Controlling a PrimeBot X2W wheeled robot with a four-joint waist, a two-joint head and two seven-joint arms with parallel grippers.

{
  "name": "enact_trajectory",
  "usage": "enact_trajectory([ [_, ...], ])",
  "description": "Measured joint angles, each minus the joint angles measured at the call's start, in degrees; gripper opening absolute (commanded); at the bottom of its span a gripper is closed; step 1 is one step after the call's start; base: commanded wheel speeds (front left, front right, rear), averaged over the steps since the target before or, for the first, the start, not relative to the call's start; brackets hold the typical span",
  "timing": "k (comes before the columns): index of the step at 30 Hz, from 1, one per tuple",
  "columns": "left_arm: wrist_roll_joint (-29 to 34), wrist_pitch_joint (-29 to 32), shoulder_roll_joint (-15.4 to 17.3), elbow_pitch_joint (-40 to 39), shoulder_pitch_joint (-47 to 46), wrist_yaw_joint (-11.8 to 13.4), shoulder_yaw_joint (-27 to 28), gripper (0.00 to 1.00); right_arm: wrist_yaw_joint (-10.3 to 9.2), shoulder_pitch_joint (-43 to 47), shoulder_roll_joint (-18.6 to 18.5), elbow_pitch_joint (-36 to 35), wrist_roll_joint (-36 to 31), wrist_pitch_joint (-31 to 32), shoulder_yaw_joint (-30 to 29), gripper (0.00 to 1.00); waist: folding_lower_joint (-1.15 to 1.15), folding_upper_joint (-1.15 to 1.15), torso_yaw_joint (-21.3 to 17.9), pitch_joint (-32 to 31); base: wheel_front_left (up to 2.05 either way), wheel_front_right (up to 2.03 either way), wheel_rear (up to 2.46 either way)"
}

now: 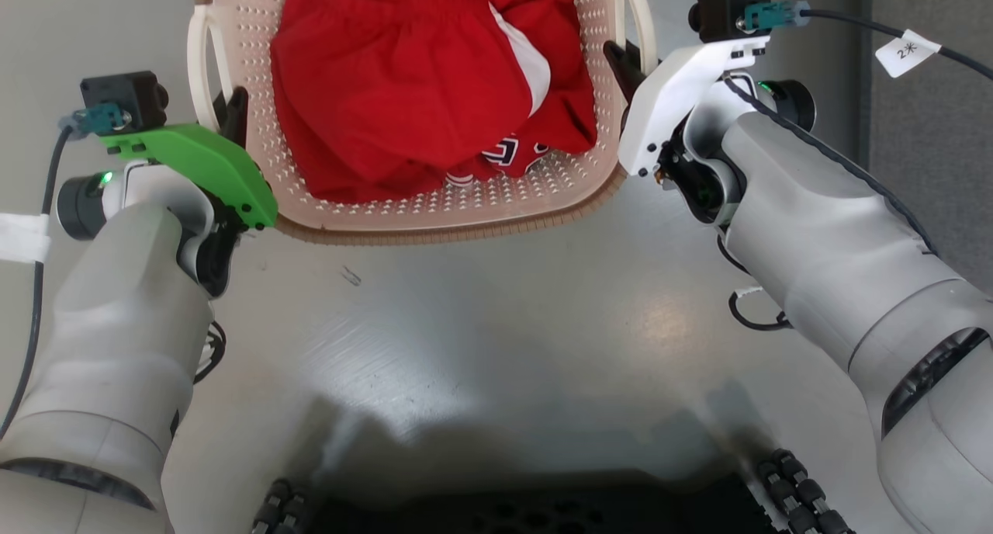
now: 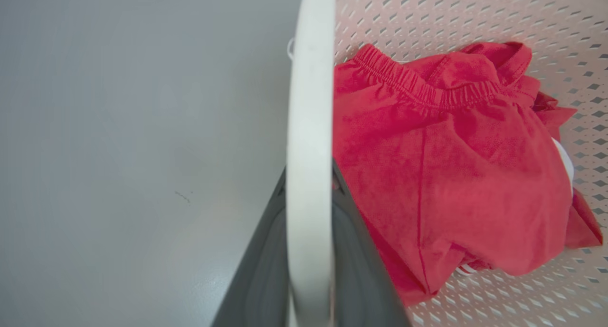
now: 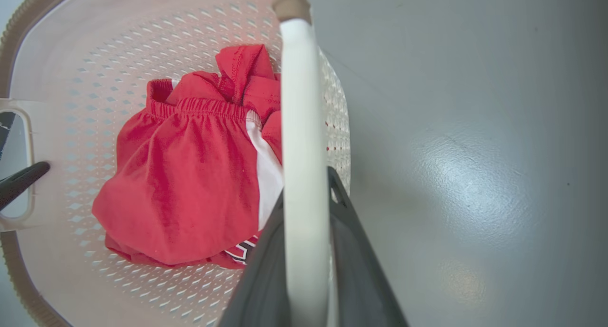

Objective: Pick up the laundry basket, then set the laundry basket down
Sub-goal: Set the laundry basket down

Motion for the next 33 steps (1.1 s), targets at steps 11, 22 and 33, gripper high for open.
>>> enact_trajectory([
  [11, 0.58, -1.99, -0.25, 0.16, -2.11, -0.01, -0.03, 0.0, -0.45, -1.87, 0.05, 0.85, -0.01, -3.01, 0.0, 0.0, 0.0, 0.0, 0.26, 2.84, 0.0, 0.0, 0.0],
  [22, 0.6, -2.55, -0.7, 1.44, -2.56, -0.01, -0.13, 0.0, -0.44, -1.9, 0.14, 1.15, 0.05, -3.6, 0.47, 0.0, 0.0, 0.0, 0.59, 3.93, 0.0, 0.0, 0.0],
  [33, 0.67, -2.99, -1.02, 2.15, -2.77, -0.01, -0.4, 0.0, -0.52, -1.9, 0.15, 1.26, 1.01, -4.36, 0.69, 0.0, 0.0, 0.0, 0.58, 4.53, 0.0, 0.0, 0.0],
])
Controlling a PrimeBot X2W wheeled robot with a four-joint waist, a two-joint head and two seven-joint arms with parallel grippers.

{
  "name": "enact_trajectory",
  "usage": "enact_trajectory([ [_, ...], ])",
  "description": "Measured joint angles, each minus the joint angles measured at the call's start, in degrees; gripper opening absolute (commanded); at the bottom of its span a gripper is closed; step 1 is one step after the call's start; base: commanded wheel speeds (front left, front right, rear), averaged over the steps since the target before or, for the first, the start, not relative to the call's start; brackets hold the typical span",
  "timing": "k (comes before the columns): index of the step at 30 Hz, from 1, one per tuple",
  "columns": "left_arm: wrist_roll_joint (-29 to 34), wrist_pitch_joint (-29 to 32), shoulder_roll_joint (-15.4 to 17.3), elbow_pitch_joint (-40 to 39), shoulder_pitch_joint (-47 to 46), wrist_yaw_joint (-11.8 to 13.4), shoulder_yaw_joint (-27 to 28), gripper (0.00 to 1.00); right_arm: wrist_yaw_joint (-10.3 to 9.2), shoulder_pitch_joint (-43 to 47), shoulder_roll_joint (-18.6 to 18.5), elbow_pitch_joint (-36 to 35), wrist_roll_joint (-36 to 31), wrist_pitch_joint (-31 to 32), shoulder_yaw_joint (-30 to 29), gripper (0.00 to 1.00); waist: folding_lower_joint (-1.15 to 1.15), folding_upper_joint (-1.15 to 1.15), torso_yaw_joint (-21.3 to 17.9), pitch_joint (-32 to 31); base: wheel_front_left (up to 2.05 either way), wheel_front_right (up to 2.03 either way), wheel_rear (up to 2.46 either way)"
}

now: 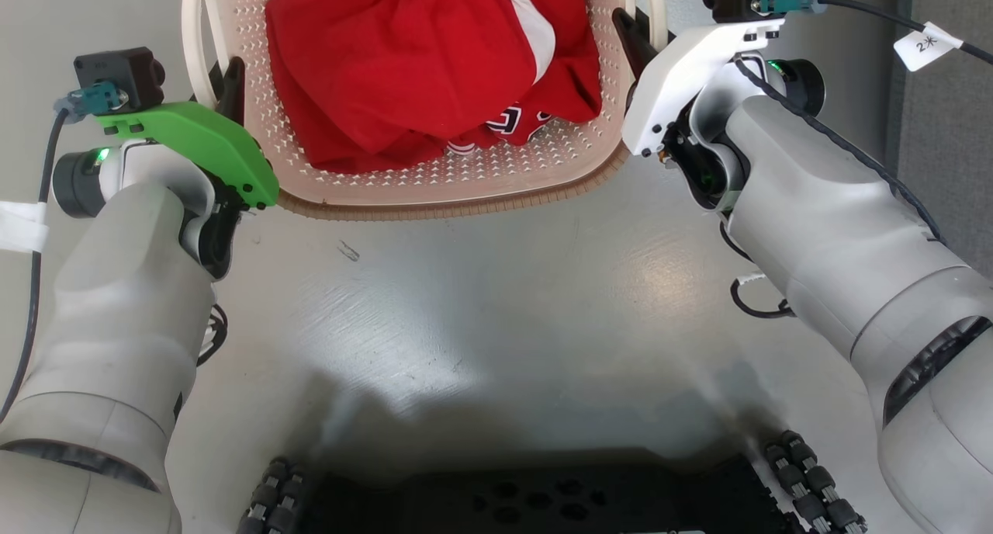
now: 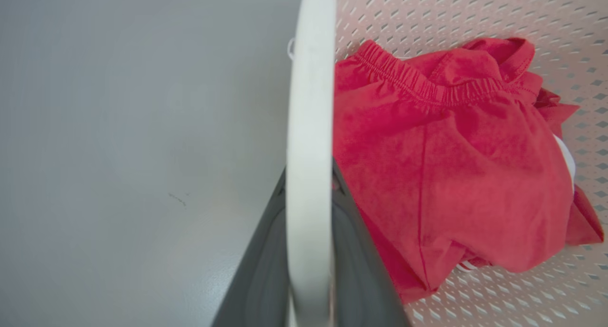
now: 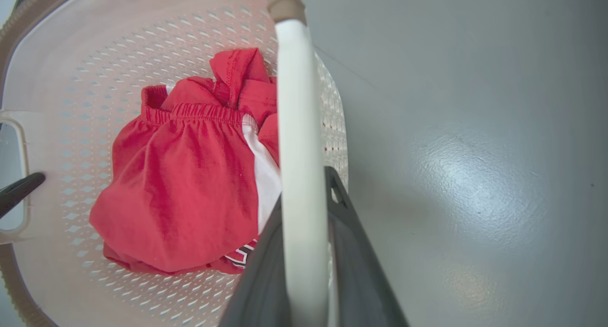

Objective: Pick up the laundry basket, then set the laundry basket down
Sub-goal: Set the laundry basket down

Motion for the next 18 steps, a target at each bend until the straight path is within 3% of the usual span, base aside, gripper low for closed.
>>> enact_trajectory([
  [4, 0.0, -0.05, -0.12, 0.34, -0.46, 0.0, -0.08, 0.0, -0.01, 0.0, -0.01, 0.04, 0.13, -0.25, 0.22, 0.0, 0.0, 0.0, 0.04, 0.23, 0.0, 0.0, 0.0],
  [5, 0.0, -0.05, -0.14, 0.4, -0.53, 0.0, -0.11, 0.25, -0.01, 0.0, -0.01, 0.08, 0.18, -0.36, 0.26, 0.17, 0.0, 0.0, 0.05, 0.27, 0.0, 0.0, 0.0],
  [6, 0.0, -0.07, -0.16, 0.44, -0.55, 0.0, -0.12, 0.44, -0.01, 0.0, -0.01, 0.08, 0.18, -0.42, 0.32, 0.47, 0.0, 0.0, 0.06, 0.3, 0.0, 0.0, 0.0],
  [7, 0.0, -0.07, -0.15, 0.54, -0.59, 0.0, -0.12, 0.82, 0.01, -0.01, -0.02, 0.08, 0.19, -0.48, 0.35, 1.0, 0.0, 0.0, 0.06, 0.32, 0.0, 0.0, 0.0],
  [8, 0.0, -0.08, -0.12, 0.67, -0.65, 0.0, -0.11, 1.0, 0.05, -0.02, 0.01, 0.05, 0.21, -0.65, 0.38, 1.0, 0.0, 0.0, 0.06, 0.33, 0.0, 0.0, 0.0],
  [18, 0.0, -0.24, -0.24, 0.81, -0.78, 0.0, -0.36, 1.0, -0.05, -0.26, 0.26, 0.08, 1.12, -1.18, 0.62, 1.0, 0.0, 0.0, 0.1, 0.28, 0.0, 0.0, 0.0],
])
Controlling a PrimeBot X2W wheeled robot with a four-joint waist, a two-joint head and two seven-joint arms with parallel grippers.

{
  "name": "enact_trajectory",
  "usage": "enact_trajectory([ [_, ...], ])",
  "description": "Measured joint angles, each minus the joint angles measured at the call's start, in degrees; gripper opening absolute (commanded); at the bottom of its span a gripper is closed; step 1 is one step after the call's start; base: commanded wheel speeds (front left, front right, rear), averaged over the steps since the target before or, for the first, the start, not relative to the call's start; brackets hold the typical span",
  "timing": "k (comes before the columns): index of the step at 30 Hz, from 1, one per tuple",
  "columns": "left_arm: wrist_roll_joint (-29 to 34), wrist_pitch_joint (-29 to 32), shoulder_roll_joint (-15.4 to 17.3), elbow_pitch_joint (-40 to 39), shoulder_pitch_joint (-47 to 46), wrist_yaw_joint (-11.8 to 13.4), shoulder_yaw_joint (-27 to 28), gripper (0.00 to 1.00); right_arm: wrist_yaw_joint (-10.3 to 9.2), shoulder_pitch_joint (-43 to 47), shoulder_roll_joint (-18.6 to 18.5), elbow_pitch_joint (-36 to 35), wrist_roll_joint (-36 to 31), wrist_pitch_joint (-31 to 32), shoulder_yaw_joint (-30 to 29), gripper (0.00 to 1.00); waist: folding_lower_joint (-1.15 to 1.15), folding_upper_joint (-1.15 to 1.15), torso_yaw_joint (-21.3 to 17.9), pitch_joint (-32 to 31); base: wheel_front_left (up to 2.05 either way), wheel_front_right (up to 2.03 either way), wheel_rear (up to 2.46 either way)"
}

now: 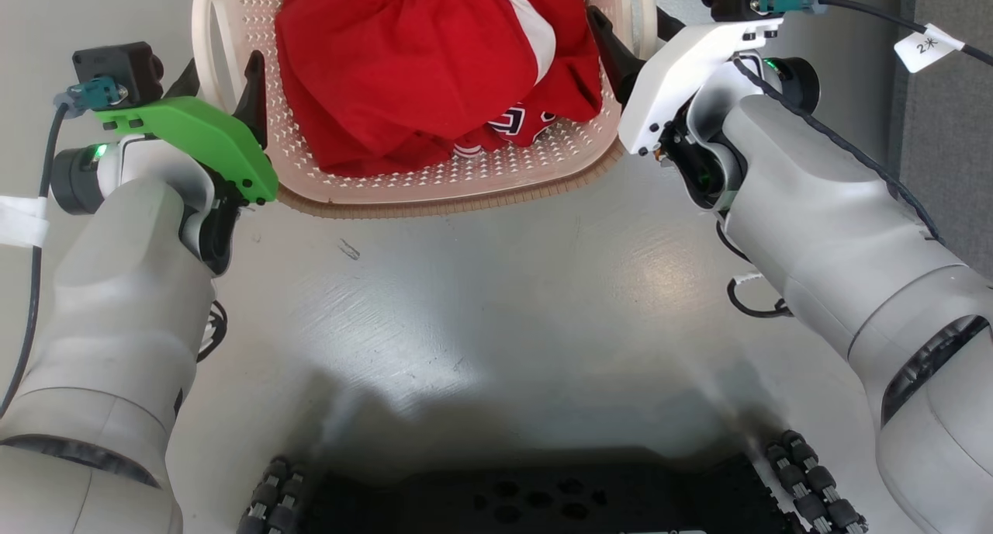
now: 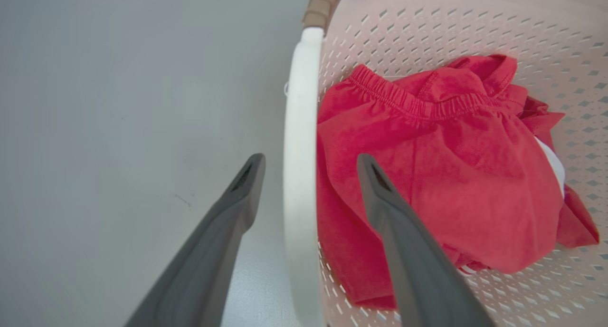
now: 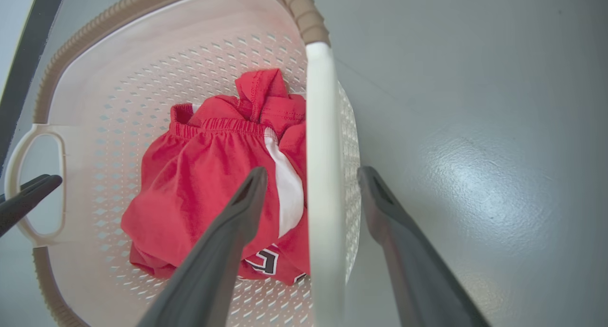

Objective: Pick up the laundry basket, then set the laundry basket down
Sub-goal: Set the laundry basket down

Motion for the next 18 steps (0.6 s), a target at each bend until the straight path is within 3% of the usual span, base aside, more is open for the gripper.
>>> enact_trajectory([
  [18, -0.2, -0.32, -0.07, 0.77, 2.14, 0.0, -0.63, 1.0, 0.0, 2.26, 0.01, 0.12, 2.34, -1.0, 0.97, 1.0, 0.0, 0.0, -0.38, -4.47, 0.0, 0.0, 0.0],
])
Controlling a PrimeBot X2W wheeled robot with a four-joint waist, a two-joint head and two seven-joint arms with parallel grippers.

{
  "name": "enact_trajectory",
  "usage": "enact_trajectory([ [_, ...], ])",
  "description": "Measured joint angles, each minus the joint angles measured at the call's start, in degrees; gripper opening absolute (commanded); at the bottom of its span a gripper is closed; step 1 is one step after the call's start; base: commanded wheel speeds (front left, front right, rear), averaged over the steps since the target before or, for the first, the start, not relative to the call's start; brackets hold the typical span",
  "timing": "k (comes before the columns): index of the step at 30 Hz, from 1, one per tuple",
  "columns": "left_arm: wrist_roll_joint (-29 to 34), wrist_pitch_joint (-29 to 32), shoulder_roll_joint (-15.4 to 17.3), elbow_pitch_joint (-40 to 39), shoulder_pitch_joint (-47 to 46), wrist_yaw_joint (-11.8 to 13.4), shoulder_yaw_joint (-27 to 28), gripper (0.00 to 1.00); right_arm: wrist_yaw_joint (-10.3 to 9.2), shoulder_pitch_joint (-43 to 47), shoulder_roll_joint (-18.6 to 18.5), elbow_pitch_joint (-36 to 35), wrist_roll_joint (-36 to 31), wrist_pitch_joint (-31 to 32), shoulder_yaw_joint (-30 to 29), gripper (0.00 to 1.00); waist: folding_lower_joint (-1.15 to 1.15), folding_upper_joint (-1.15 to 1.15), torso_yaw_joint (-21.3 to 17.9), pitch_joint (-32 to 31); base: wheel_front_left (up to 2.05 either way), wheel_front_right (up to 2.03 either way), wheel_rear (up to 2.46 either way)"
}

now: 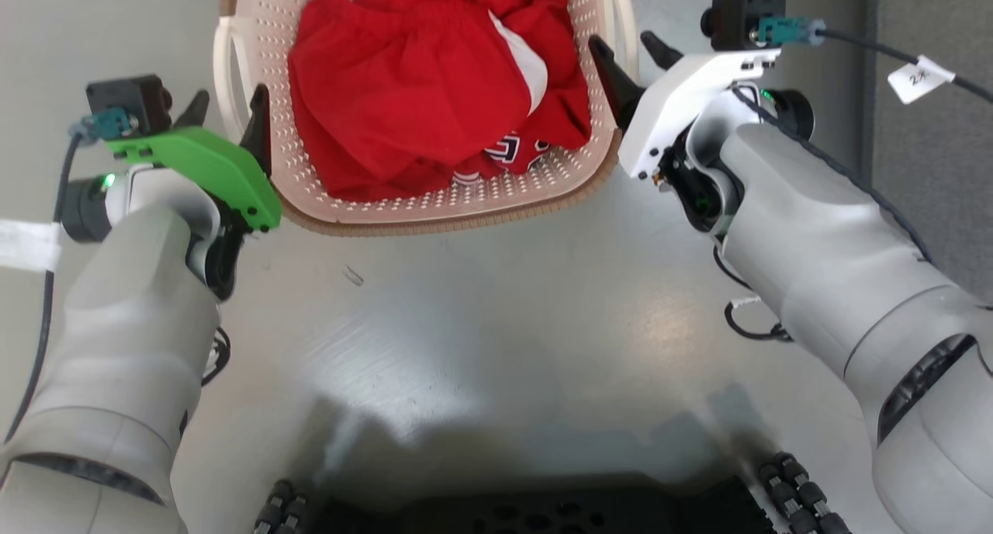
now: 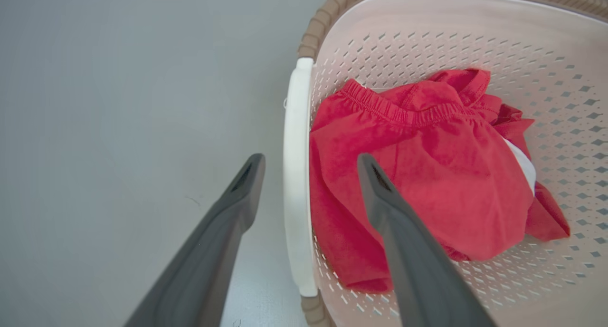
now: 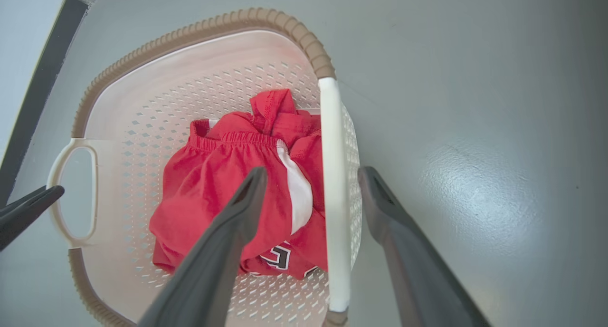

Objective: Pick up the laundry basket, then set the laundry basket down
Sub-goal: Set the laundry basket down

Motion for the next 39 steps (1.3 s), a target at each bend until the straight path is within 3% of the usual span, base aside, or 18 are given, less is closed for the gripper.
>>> enact_trajectory([
  [12, -1.29, -0.01, 0.25, -0.76, 4.41, 0.0, 0.13, 1.0, 0.18, 3.15, 0.05, -0.07, 0.69, -0.76, 0.93, 1.0, 0.0, 0.0, -0.53, -6.59, 0.0, 0.0, 0.0],
  [28, 0.13, -0.02, 3.42, -10.66, 11.94, 0.0, 4.77, 1.0, 2.18, 8.43, 0.15, -0.3, -0.46, -2.78, 1.05, 1.0, 0.0, 0.0, -1.14, -19.09, 0.0, 0.0, 0.0],
  [39, 2.89, -0.02, 5.23, -17.06, 17.73, 0.0, 9.88, 1.0, 2.18, 10.14, -0.12, -3.83, -4.69, -2.78, -6.06, 1.0, 0.0, 0.0, -1.0, -26.7, 0.0, 0.0, 0.0],
])
